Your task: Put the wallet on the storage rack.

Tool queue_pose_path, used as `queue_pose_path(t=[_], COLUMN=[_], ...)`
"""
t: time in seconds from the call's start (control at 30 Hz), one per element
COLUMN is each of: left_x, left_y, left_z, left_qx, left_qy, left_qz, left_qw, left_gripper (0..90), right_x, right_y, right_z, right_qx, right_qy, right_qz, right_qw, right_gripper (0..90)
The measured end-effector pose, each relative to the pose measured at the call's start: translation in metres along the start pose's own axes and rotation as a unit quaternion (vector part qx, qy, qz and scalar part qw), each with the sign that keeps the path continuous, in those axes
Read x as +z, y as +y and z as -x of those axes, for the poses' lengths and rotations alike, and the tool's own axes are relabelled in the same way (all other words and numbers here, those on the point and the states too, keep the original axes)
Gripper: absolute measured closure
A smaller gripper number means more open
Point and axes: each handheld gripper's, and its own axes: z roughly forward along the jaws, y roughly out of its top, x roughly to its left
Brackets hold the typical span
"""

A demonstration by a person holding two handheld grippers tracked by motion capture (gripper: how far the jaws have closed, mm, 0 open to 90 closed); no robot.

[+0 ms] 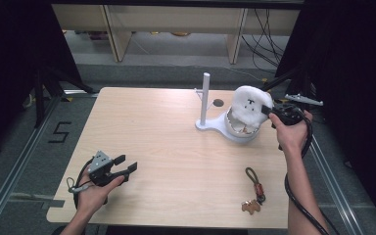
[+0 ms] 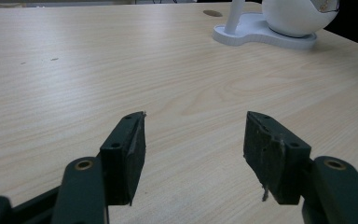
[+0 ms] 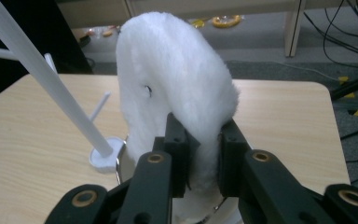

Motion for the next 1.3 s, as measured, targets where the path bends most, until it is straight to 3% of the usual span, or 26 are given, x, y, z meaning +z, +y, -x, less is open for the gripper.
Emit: queue_pose_path(t=[0.03, 0.13, 0.27, 0.3, 0.37, 0.4, 0.43, 0.5, 0.53, 0.7, 0.9, 0.97, 1.0, 1.27, 1.3], left_x=[0.001, 0.000, 0.001, 0.001, 0.001, 0.001, 0.001, 0.001, 0.001, 0.001, 0.001, 0.001, 0.002, 0.002, 0.001], left_y=[0.000, 0.000, -0.001, -0.001, -0.001, -0.001, -0.001, -0.001, -0.001, -0.001, -0.001, -0.001, -0.001, -0.001, -0.001], left_z=[0.000, 0.000, 0.000, 0.000, 0.000, 0.000, 0.000, 0.000, 0.000, 0.000, 0.000, 0.000, 0.000, 0.000, 0.000], left_qx=[-0.001, 0.000, 0.001, 0.001, 0.000, 0.001, 0.001, 0.001, 0.001, 0.001, 0.001, 0.001, 0.001, 0.002, 0.004], left_qy=[-0.004, -0.001, -0.002, -0.002, -0.002, -0.002, -0.002, -0.002, -0.002, -0.002, -0.003, -0.003, -0.007, -0.007, -0.002], left_qz=[0.005, 0.001, 0.000, 0.000, 0.000, 0.000, 0.000, -0.001, -0.001, -0.001, -0.002, -0.002, 0.001, 0.000, -0.002], left_qw=[1.0000, 1.0000, 1.0000, 1.0000, 1.0000, 1.0000, 1.0000, 1.0000, 1.0000, 1.0000, 1.0000, 1.0000, 1.0000, 1.0000, 1.0000], left_gripper=[38.6, 38.6, 38.6, 38.6, 38.6, 38.6, 38.6, 38.6, 38.6, 38.6, 38.5, 38.5, 38.5, 38.5, 38.5], right_x=[0.002, 0.005, 0.010, 0.010, 0.011, 0.012, 0.013, 0.014, 0.016, 0.024, 0.032, 0.033, 0.034, 0.034, 0.034], right_y=[-0.001, -0.006, -0.007, -0.007, -0.007, -0.006, -0.006, -0.005, -0.004, -0.001, -0.004, -0.006, -0.006, -0.007, -0.007], right_z=[0.003, 0.005, 0.012, 0.012, 0.011, 0.014, 0.014, 0.012, 0.015, 0.015, 0.016, 0.017, 0.014, 0.010, 0.010], right_qx=[-0.017, -0.010, -0.043, -0.043, -0.032, -0.050, -0.053, -0.034, -0.051, -0.064, -0.064, -0.086, -0.079, -0.079, -0.078], right_qy=[0.000, 0.000, 0.007, 0.007, 0.001, 0.001, 0.001, 0.001, 0.002, -0.012, -0.038, -0.048, -0.057, -0.077, -0.072], right_qz=[0.002, -0.026, -0.039, -0.039, -0.066, -0.069, -0.074, -0.084, -0.084, -0.109, -0.107, -0.108, -0.106, -0.095, -0.089], right_qw=[0.9998, 0.9996, 0.9983, 0.9983, 0.9973, 0.9963, 0.9958, 0.9959, 0.9951, 0.9920, 0.9914, 0.9893, 0.9896, 0.9893, 0.9904], right_gripper=[78.7, 78.5, 78.3, 78.3, 78.1, 78.1, 78.0, 77.9, 77.9, 76.7, 68.7, 64.4, 63.1, 52.4, 51.6])
